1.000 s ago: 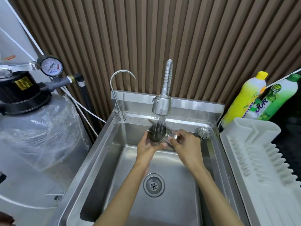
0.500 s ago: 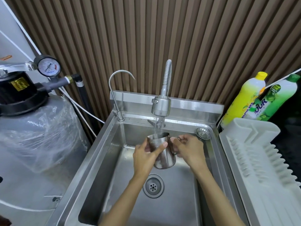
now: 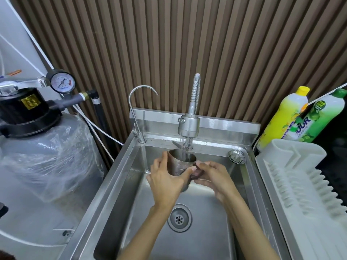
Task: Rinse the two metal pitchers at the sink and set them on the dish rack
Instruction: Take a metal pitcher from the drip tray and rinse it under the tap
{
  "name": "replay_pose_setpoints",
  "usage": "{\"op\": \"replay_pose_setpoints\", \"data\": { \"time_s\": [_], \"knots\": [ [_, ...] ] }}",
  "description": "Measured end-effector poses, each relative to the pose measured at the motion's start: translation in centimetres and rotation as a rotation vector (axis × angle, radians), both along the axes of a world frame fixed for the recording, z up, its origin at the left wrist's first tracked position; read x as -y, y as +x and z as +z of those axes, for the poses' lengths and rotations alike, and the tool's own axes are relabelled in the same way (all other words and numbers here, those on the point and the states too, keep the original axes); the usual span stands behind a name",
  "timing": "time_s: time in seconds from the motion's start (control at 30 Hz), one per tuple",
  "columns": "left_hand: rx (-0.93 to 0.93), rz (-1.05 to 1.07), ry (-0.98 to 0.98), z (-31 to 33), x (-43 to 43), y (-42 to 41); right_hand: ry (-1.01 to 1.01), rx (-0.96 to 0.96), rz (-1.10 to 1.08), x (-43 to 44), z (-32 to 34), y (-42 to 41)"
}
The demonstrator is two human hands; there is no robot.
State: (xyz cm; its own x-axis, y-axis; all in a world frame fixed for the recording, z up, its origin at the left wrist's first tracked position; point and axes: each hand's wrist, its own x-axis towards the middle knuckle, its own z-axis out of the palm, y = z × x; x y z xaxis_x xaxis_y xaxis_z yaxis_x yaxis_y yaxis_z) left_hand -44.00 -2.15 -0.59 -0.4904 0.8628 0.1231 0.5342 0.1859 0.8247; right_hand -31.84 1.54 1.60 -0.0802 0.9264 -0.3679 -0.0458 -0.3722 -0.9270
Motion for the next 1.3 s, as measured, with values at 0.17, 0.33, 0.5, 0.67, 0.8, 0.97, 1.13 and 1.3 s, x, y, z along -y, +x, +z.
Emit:
{"op": "replay_pose_setpoints", "data": {
  "time_s": [0.17, 0.33, 0.5, 0.67, 0.8, 0.97, 1.13, 1.3],
  "knots": [
    [0.472, -0.154, -0.114, -1.5, -0.3, 0.0, 0.363, 0.901, 0.010, 0.7, 2.6, -0.2],
    [0.568, -0.251, -0.003, -1.3, -2.3, -0.4, 0.448, 0.510, -0.095, 1.1, 0.9, -0.8],
    [0.080, -0.170, 0.058, 0.8, -1.8, -1.1, -0.018, -0.207, -0.036, 0.2, -1.6, -0.5],
    [0.124, -0.072, -0.142, -0.2, -0.1, -1.2, 0.109, 0.331, -0.008, -0.1, 0.0, -0.1],
    [0.496, -0.170, -0.144, -1.4, -1.0, -0.7, 0.437, 0.893, -0.017, 0.6, 1.2, -0.7],
    [0.244, -0.193, 0.077, -0.1, -2.1, -1.1, 0.343, 0.215, -0.056, 0.6, -1.0, -0.2],
    [-0.105, -0.078, -0.061, 0.7, -1.0, -0.9, 0.028, -0.137, 0.051, 0.6, -2.5, 0.0],
    [0.304, -0.127, -0.139, -0.8, -0.7, -0.9, 0.260, 0.575, -0.041, -0.1, 0.2, 0.5]
  ]
}}
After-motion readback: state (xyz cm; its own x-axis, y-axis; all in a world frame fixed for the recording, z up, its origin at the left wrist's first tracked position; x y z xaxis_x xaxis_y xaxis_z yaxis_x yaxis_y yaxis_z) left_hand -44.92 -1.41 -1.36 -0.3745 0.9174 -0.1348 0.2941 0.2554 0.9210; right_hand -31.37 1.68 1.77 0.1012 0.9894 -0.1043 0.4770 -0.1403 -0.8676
